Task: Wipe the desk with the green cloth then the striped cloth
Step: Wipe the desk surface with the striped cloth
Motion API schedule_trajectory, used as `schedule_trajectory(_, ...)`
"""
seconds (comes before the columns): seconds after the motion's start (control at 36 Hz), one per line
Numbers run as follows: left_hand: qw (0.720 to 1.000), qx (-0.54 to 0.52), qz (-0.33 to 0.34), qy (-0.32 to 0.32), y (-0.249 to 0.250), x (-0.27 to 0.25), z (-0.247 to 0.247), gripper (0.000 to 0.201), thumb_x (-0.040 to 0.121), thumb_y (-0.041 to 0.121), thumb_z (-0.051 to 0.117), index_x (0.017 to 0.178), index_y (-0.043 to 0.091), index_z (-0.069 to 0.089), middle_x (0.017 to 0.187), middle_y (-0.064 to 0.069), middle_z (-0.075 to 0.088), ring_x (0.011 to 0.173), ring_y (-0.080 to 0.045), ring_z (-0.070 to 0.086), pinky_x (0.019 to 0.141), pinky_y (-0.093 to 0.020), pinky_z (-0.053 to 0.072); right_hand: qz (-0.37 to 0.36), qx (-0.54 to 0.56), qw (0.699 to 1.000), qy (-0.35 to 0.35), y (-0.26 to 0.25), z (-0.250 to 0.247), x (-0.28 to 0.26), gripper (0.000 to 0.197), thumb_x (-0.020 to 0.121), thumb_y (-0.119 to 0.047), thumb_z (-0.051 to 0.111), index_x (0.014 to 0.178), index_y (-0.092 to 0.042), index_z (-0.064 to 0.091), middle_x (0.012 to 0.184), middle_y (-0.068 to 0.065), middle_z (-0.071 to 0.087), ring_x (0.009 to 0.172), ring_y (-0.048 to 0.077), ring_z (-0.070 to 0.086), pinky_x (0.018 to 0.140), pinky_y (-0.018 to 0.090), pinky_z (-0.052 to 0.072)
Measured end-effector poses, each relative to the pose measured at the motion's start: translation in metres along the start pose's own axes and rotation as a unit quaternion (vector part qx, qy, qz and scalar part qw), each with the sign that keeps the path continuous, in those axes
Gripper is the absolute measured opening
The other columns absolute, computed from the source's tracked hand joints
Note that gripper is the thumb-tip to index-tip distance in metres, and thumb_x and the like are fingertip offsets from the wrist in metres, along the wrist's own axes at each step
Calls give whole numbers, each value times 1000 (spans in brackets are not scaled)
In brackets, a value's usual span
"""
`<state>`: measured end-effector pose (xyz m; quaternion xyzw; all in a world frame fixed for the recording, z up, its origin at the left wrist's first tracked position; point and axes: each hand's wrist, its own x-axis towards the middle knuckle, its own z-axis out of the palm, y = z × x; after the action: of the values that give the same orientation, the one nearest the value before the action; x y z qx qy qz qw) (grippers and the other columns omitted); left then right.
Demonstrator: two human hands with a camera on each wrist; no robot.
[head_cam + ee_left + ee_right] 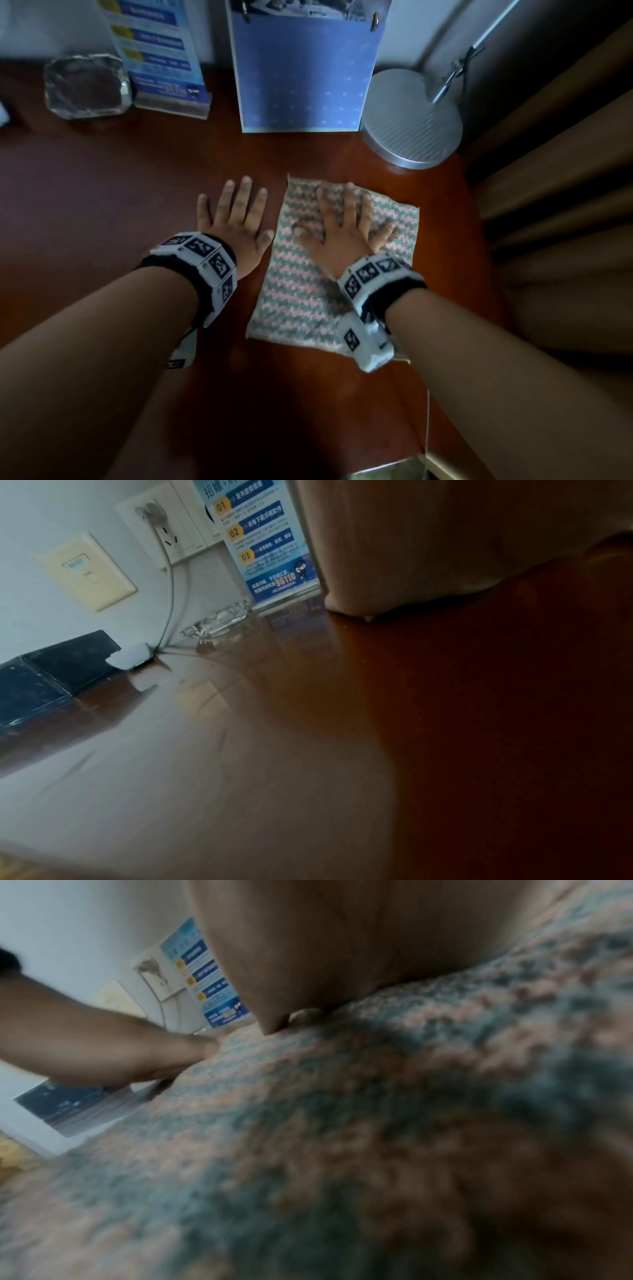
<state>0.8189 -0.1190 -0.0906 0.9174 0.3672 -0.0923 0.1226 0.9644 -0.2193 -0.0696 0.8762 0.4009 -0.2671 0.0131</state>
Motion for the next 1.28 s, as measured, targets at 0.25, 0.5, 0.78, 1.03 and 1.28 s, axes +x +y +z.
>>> schedule_trajectory(0.25,999,-9,24,20,-6,3,9,62,94,44,20,138,9,46,142,-19,44,126,-40,46,94,-68,33,-1,-42,999,-7,3,-44,76,79,84,-77,22,146,-45,-14,155,-4,-28,144,30,-22,106,69,-10)
schedule_trajectory(0.5,1000,2,1,-10,-1,3,-1,71,85,50,22,144,13,38,151,-15,32,136,-37,34,103,-65,21,-24,-61,998,-2,27,-22,26,74,89,-71,21,147,-42,-15,156,-4,-27,143,27,-23,109,64,-13)
schedule_trajectory(0.78,996,49,-49,-49,4,3,-10,66,97,50,22,150,27,-11,157,0,-19,145,-21,-13,114,-51,-4,-57,-86,993,-56,51,7,-41,78,88,-69,25,141,-45,-27,149,-1,-41,137,29,-35,106,67,-14)
schedule_trajectory(1.03,995,48,-52,-63,4,4,-12,66,97,51,21,149,28,-13,156,1,-21,145,-20,-14,114,-50,-4,-8,-37,998,-44,34,-35,24,83,80,-81,29,142,-53,-18,155,-5,-30,142,27,-26,107,66,-12)
schedule_trajectory(1.28,995,48,-54,-70,5,4,-14,66,97,50,21,149,29,-13,157,1,-20,145,-20,-14,114,-50,-4,-4,-43,999,-26,35,-45,50,83,82,-79,30,143,-51,-17,154,-6,-32,143,27,-25,106,66,-14)
